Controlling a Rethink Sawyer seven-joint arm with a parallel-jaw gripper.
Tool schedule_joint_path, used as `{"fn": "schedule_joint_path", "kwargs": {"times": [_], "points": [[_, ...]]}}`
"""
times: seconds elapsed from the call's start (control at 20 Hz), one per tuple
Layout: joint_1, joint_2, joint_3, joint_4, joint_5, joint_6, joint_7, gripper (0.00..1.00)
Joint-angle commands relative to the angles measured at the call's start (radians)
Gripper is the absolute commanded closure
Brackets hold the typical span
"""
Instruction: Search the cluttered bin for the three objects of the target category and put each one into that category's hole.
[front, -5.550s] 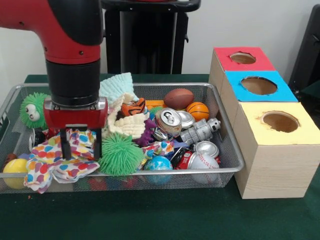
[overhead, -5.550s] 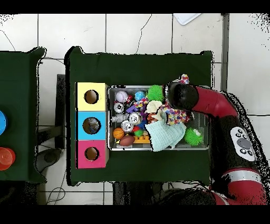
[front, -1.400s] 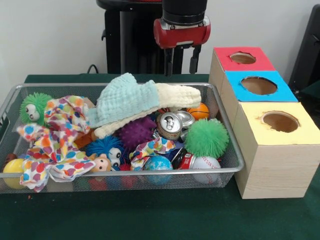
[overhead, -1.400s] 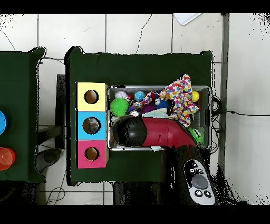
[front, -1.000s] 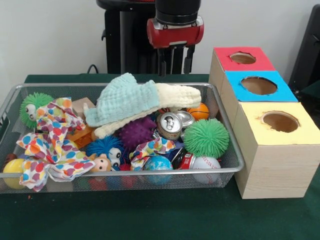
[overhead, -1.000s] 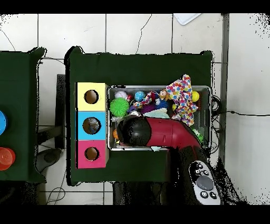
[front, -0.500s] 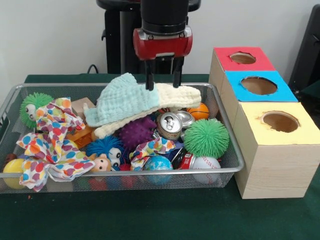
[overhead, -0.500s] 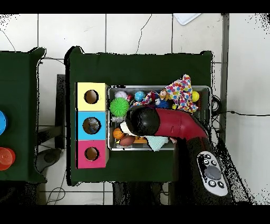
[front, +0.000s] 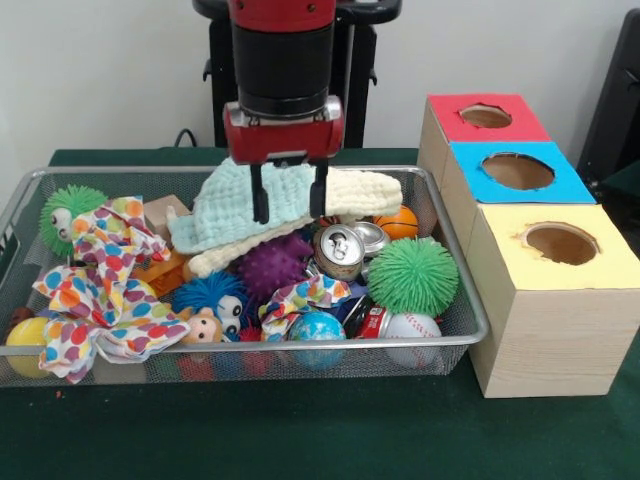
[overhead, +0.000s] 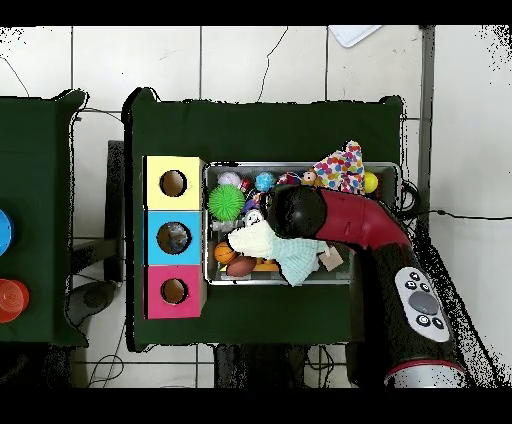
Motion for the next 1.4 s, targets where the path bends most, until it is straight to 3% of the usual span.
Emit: {"fn": "schedule_joint_path", "kwargs": {"times": [0.05,0.25,0.5,0.95,1.4], "points": [[-0.021,0.139,0.074,-0.082,-0.054,-0.063,0.005,0.00],[0.011,0.201,0.034,-0.133,-0.061,-0.051,0.048,0.00],[-0.005,0.175,0.046,-0.061,-0.076,-0.124,0.039,0.00],[0.080,0.243,-0.003,-0.044,-0.088,-0.234,0.144,0.00],[0.090,0.332,-0.030,-0.082,-0.091,-0.335,0.135,0.00]]}}
